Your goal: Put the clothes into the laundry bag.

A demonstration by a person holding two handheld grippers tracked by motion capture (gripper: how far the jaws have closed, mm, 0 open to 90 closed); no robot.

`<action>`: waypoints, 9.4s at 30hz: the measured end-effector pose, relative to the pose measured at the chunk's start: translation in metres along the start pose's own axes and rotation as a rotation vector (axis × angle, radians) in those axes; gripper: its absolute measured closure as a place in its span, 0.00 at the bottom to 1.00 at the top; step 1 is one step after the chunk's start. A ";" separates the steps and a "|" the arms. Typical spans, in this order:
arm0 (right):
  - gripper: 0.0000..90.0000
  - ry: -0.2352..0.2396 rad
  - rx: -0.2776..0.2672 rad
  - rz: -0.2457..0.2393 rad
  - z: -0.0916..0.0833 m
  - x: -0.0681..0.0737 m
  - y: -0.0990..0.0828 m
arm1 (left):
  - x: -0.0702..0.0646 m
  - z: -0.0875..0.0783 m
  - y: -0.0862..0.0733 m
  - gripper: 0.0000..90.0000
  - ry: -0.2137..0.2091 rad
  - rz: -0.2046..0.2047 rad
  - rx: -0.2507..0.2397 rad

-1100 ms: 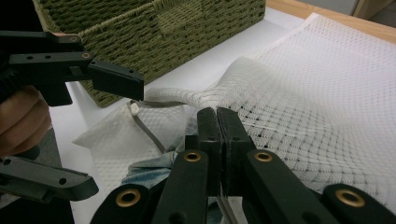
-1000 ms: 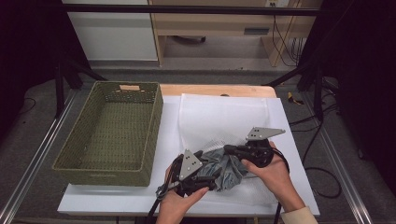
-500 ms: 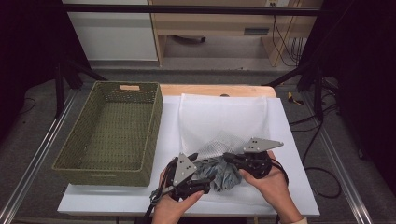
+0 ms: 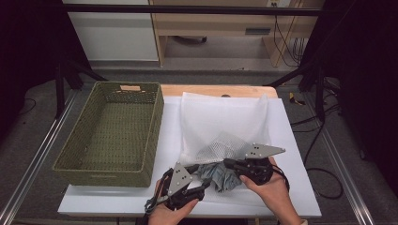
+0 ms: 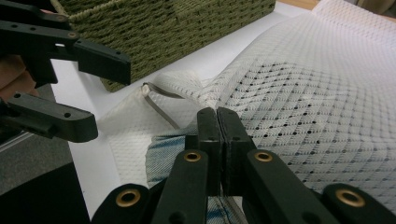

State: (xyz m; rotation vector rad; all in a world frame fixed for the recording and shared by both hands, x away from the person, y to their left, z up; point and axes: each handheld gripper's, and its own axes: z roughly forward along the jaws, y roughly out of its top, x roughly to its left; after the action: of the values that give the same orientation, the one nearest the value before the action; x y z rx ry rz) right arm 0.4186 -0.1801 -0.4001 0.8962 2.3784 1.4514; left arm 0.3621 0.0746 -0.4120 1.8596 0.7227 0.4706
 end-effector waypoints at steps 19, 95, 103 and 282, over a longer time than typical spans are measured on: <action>0.99 0.007 -0.009 0.020 -0.001 -0.004 -0.005 | -0.023 0.029 -0.022 0.99 -0.163 -0.015 0.088; 0.99 -0.079 0.086 -0.018 0.012 -0.005 -0.015 | 0.000 0.098 -0.020 1.00 -0.047 0.001 0.189; 0.99 -0.083 0.092 -0.013 0.013 -0.007 -0.018 | -0.001 0.102 -0.018 1.00 -0.048 -0.002 0.193; 0.99 -0.094 0.092 -0.011 0.009 -0.012 -0.023 | 0.008 0.082 -0.004 1.00 0.014 0.001 0.129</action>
State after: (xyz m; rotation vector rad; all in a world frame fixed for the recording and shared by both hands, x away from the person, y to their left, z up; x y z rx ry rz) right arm 0.4235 -0.1878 -0.4259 0.9488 2.3935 1.2764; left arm 0.4177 0.0252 -0.4468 1.9787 0.7774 0.4462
